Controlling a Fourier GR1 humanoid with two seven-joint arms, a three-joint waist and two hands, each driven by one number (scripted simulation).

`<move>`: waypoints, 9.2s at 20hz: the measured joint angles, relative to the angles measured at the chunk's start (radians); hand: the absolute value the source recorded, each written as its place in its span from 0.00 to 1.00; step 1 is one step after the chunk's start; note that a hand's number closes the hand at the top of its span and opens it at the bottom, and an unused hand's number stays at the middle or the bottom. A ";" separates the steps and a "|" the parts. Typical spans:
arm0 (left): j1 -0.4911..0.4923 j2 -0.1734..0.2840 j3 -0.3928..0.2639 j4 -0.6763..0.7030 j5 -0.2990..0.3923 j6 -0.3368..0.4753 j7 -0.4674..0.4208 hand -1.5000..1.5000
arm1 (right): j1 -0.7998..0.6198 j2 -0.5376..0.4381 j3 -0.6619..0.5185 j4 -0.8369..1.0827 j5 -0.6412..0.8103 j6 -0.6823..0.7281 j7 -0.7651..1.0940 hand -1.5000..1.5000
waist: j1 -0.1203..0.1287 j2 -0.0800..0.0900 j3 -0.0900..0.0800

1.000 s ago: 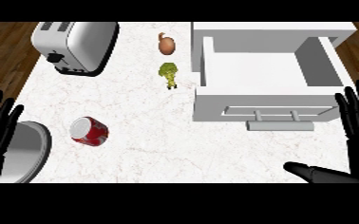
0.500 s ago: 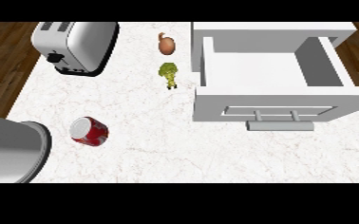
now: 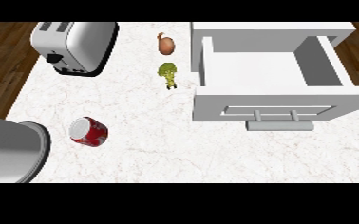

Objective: Pick up the can, place it into the drawer and close the drawer

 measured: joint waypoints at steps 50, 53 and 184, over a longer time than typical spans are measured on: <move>-0.206 -0.060 0.006 1.020 -0.167 -0.008 -0.653 0.00 | 0.029 0.055 -0.361 0.017 -0.205 0.334 0.047 0.00 | -0.002 0.002 0.000; -0.228 -0.034 0.023 1.110 -0.153 -0.036 -0.693 0.00 | 0.031 0.074 -0.367 0.006 -0.195 0.344 0.053 0.00 | -0.002 0.002 0.000; -1.705 -0.113 -0.900 1.888 0.531 0.817 -0.587 0.00 | -0.024 0.089 -0.311 -0.144 -0.274 0.268 0.231 0.00 | -0.095 0.021 0.002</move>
